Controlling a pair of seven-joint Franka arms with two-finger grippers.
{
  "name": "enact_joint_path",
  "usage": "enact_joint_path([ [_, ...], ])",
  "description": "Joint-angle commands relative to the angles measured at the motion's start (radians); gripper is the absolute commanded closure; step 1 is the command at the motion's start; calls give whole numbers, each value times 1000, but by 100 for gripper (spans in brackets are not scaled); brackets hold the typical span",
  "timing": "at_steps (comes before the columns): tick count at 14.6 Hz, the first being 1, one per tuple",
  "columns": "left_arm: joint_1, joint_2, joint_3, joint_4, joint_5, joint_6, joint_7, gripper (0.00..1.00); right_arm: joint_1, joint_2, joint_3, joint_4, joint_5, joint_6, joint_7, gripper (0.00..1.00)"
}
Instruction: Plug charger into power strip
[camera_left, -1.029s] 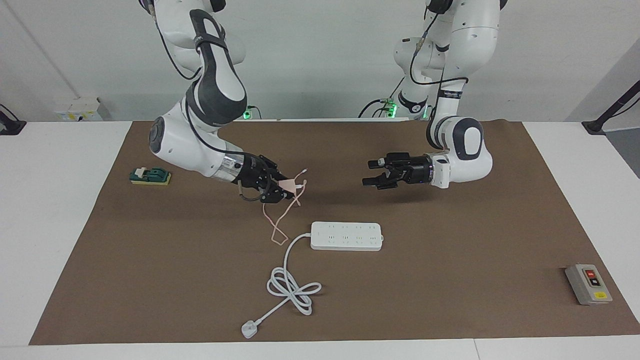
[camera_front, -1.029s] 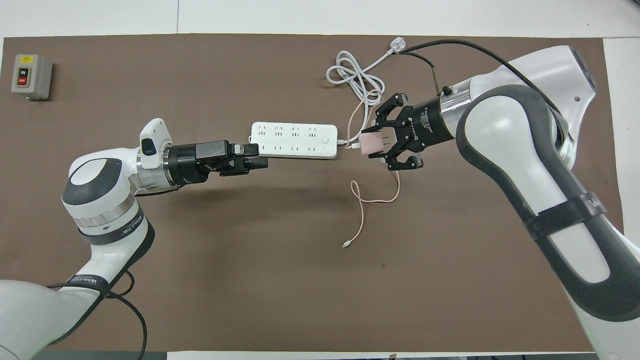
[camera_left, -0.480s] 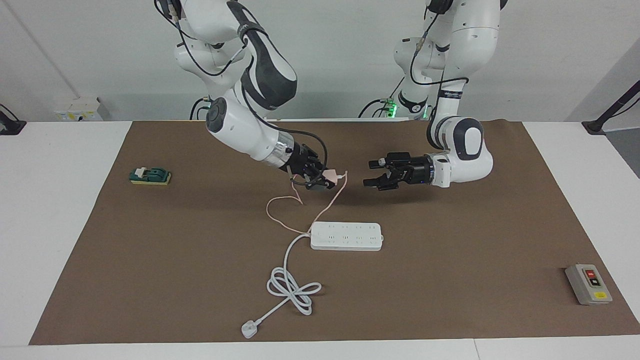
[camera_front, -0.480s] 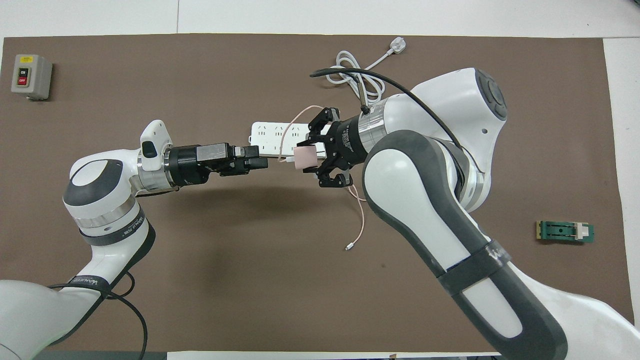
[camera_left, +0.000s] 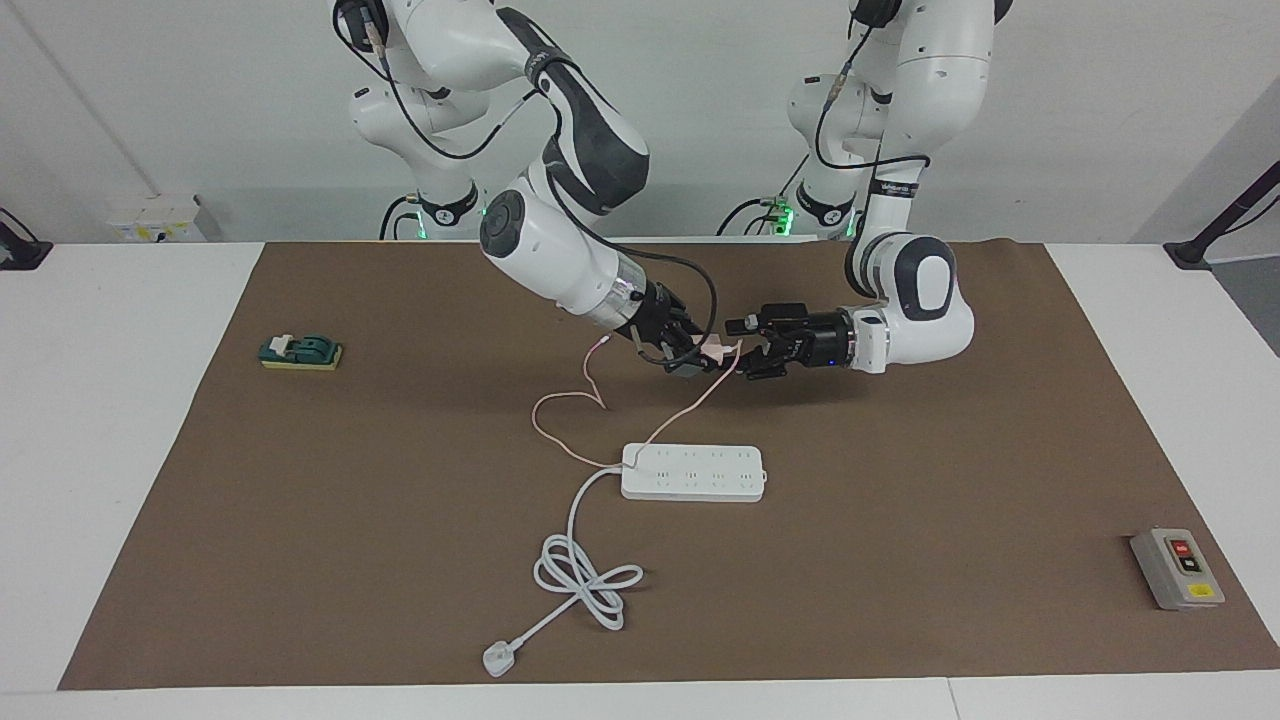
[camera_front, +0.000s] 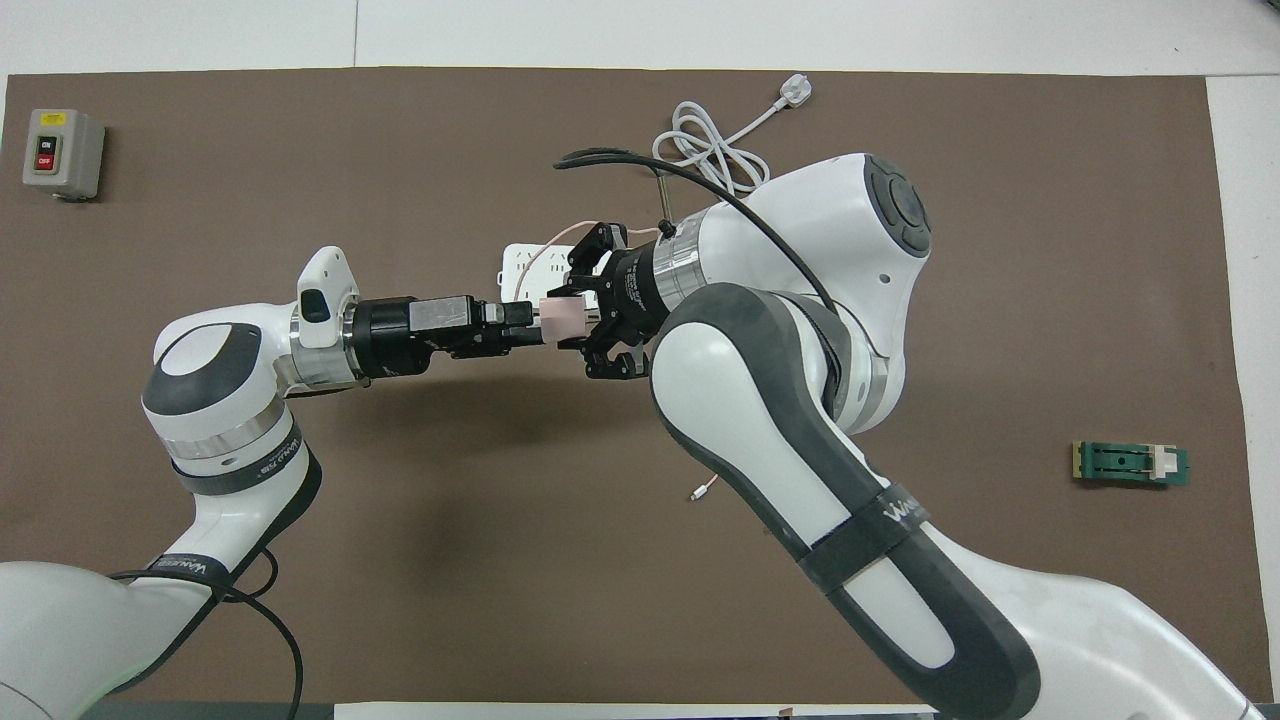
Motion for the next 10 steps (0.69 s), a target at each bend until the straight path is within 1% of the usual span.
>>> enact_joint_path([
  [1,-4,-17,11,-35,-20,-21,23,3,-5,24,0,39,20,-2,17,100],
  [10,-20,-11,9,-20,-20,6,25,4,-10,30,0,39,23,14,39,100],
])
